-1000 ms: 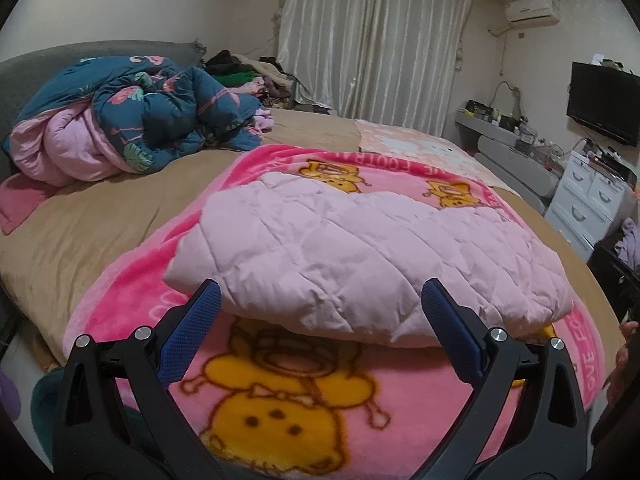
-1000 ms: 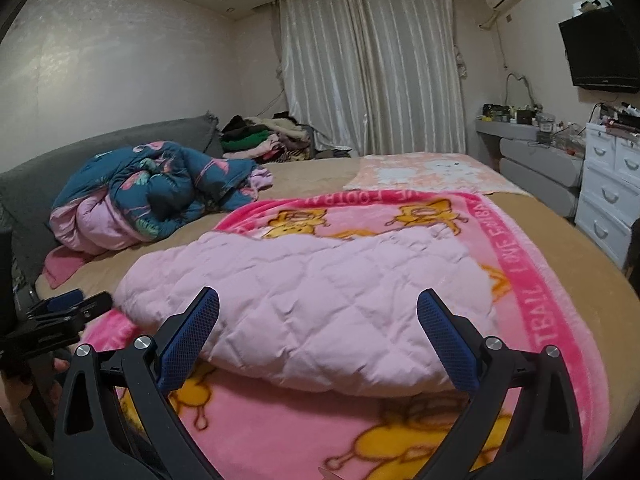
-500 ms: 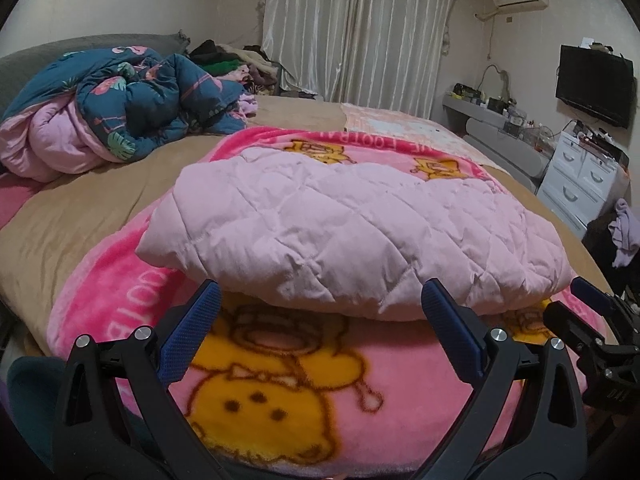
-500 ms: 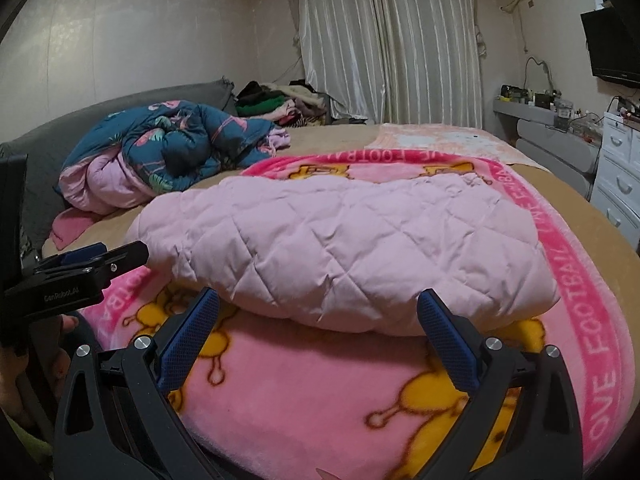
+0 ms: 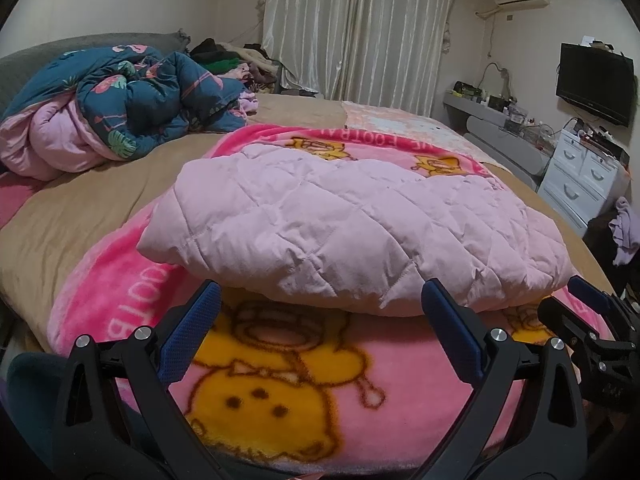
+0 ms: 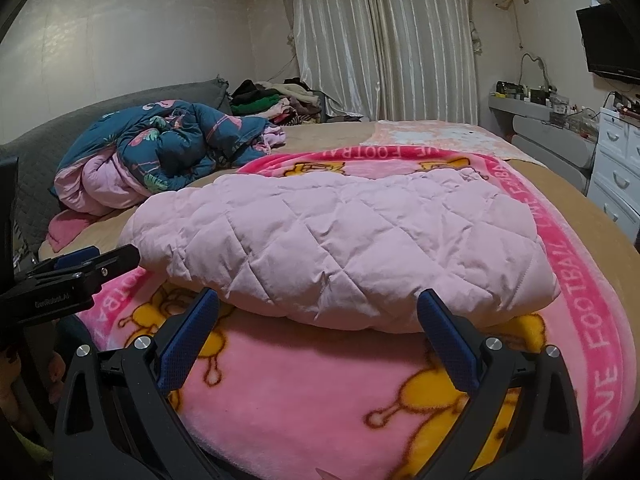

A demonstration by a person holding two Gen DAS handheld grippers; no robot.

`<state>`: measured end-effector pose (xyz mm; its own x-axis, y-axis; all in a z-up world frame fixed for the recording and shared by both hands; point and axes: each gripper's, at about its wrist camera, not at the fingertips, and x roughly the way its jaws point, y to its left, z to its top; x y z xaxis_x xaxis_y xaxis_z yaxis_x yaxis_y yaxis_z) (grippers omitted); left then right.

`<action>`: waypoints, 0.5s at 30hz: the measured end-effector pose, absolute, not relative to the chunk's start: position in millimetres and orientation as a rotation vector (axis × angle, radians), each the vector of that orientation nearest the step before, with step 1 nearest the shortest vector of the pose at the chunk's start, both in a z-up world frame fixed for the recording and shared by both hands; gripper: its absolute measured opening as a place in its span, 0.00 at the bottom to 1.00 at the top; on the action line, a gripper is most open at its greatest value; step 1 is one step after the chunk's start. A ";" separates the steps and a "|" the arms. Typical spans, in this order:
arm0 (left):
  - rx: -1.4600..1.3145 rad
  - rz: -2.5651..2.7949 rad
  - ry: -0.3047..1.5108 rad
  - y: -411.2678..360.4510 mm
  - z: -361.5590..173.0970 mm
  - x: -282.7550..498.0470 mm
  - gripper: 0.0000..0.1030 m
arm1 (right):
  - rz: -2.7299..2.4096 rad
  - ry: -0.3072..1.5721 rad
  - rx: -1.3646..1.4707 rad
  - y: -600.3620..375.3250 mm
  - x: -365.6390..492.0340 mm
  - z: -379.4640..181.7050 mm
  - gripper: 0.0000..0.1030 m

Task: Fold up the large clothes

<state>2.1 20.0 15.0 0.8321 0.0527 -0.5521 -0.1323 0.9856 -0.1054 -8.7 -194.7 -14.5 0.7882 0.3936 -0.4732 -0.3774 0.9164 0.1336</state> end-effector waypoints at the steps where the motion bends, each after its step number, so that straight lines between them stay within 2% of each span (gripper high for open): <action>1: -0.141 0.096 0.582 20.1 15.1 2.0 0.91 | 0.414 0.515 0.033 -195.2 -8.8 -14.4 0.96; 15: -0.136 0.095 0.577 18.7 17.4 0.2 0.91 | 0.409 0.507 0.037 -198.4 -10.0 -13.2 0.96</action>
<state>0.2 18.7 17.4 0.8342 0.0511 -0.5491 -0.1275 0.9866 -0.1018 -10.0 -198.4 -13.2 0.7951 0.3895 -0.4648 -0.3716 0.9187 0.1341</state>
